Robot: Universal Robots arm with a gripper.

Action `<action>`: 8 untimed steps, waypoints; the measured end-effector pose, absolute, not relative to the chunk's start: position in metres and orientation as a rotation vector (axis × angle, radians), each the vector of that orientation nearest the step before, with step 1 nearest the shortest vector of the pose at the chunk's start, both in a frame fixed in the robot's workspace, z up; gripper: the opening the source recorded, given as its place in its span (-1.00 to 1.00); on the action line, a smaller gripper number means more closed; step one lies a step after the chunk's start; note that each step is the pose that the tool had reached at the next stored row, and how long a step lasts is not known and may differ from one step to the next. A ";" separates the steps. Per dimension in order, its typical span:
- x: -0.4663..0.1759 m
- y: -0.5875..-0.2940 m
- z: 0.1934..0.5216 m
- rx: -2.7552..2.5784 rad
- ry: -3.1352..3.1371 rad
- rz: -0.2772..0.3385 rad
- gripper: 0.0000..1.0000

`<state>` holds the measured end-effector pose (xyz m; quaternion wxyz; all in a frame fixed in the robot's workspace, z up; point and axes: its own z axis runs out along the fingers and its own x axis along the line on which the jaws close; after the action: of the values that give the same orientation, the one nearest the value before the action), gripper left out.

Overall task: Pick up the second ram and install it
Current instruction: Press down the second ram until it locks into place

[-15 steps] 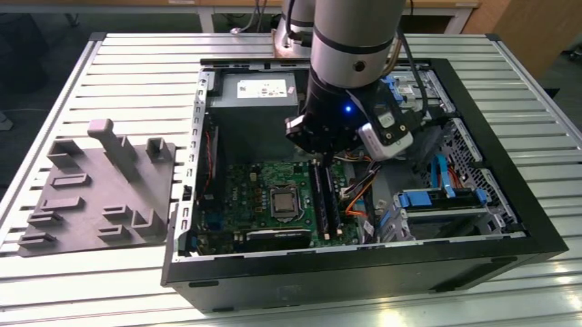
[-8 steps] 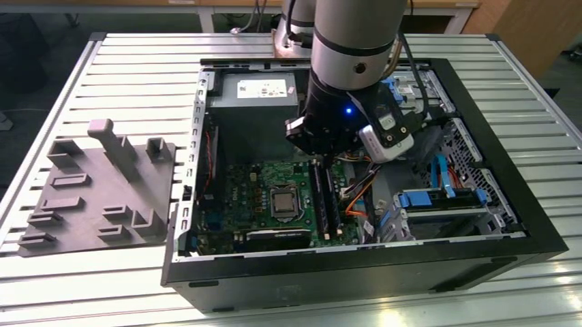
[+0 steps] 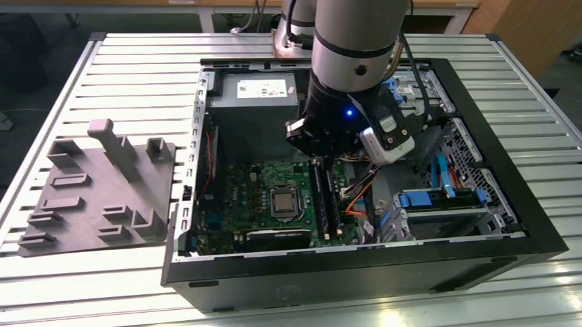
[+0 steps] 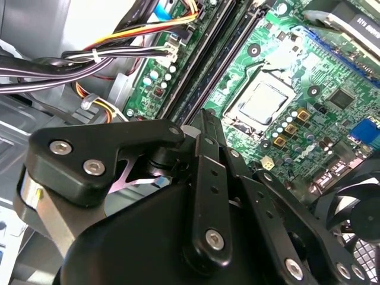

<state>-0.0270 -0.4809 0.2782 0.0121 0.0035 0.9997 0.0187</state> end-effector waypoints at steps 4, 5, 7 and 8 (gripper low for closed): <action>-0.027 -0.483 0.278 0.011 3.117 0.058 -0.79; -0.027 -0.483 0.278 0.011 3.117 0.058 -0.79; -0.027 -0.484 0.278 0.011 3.117 0.058 -0.79; -0.027 -0.484 0.278 0.011 3.117 0.058 -0.79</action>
<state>-0.0271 -0.4845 0.2782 0.0121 0.0035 0.9997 0.0187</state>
